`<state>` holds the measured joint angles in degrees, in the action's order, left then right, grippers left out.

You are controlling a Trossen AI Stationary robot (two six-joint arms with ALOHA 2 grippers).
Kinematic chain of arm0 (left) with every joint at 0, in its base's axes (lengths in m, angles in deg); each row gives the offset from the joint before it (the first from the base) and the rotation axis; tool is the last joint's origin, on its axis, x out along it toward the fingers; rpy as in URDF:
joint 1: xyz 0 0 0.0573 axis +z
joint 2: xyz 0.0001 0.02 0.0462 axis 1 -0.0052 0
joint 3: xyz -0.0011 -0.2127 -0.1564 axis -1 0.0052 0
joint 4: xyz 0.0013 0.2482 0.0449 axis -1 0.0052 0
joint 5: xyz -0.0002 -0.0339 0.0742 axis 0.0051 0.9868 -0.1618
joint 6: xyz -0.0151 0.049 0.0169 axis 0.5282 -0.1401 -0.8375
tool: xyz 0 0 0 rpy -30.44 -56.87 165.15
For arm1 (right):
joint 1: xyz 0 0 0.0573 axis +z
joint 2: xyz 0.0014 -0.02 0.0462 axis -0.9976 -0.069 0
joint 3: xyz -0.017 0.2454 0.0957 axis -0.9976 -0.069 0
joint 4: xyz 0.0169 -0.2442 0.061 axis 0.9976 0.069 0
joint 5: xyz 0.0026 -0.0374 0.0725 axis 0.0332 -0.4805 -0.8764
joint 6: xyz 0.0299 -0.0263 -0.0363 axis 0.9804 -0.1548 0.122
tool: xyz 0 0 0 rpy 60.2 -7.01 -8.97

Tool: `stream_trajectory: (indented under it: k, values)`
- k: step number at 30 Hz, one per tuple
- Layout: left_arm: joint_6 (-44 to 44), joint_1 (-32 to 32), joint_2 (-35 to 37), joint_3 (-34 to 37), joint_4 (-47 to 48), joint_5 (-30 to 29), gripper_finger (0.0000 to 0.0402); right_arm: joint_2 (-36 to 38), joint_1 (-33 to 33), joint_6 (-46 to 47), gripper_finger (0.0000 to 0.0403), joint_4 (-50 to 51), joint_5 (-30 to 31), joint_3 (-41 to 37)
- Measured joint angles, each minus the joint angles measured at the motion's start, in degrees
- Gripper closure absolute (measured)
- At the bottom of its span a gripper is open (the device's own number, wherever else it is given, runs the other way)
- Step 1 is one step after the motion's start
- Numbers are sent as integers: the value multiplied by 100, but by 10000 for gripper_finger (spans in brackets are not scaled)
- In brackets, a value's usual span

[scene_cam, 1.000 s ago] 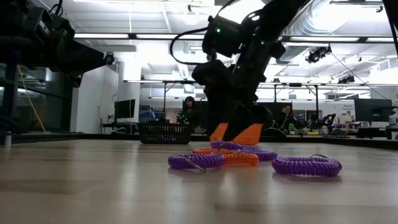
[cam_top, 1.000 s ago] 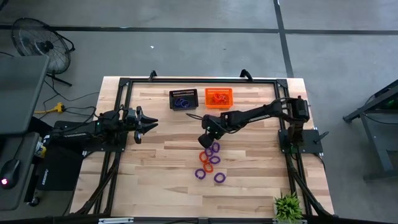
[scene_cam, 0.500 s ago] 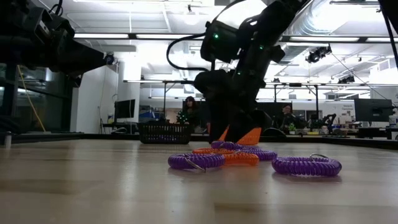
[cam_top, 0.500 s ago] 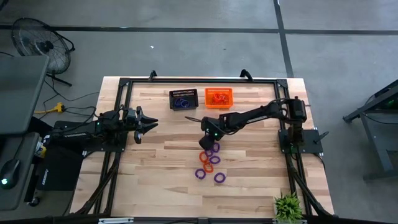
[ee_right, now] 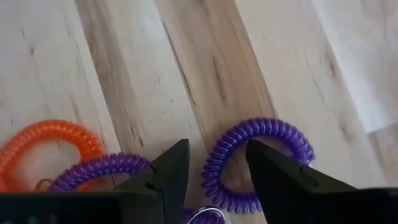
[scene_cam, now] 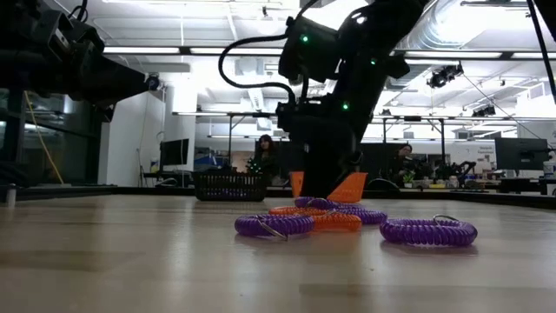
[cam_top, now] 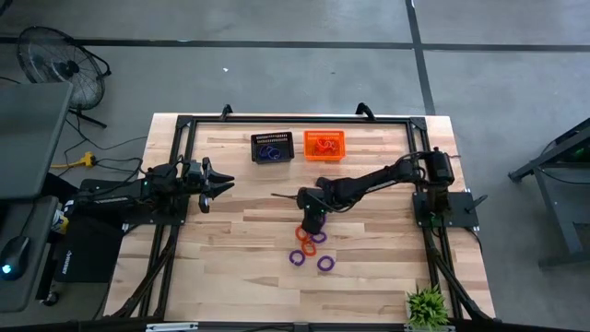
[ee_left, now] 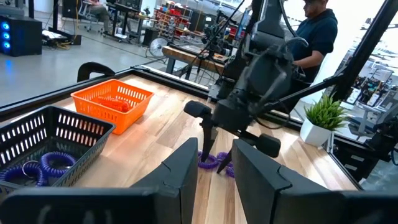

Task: Sort spring keychains
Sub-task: Put the purple spring keychain into the black bin

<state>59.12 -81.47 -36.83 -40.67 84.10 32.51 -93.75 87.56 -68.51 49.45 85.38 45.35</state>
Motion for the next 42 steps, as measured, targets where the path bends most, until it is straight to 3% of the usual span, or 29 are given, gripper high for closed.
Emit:
stream_trajectory:
  k: [7, 23, 34, 42]
  values:
    - [1, 0, 0, 0, 0, 0, 302, -6, 102, -164, 268, -27, 114, -8]
    - [1, 0, 0, 0, 1, 0, 302, -1, 96, 591, 377, -141, -101, -11]
    - [1, 0, -2, 0, 0, 0, 302, 404, -52, 746, 378, -398, -310, -64]
    - [0, 0, -2, 0, 0, -1, 302, 698, -409, 756, 382, -1457, -955, 35]
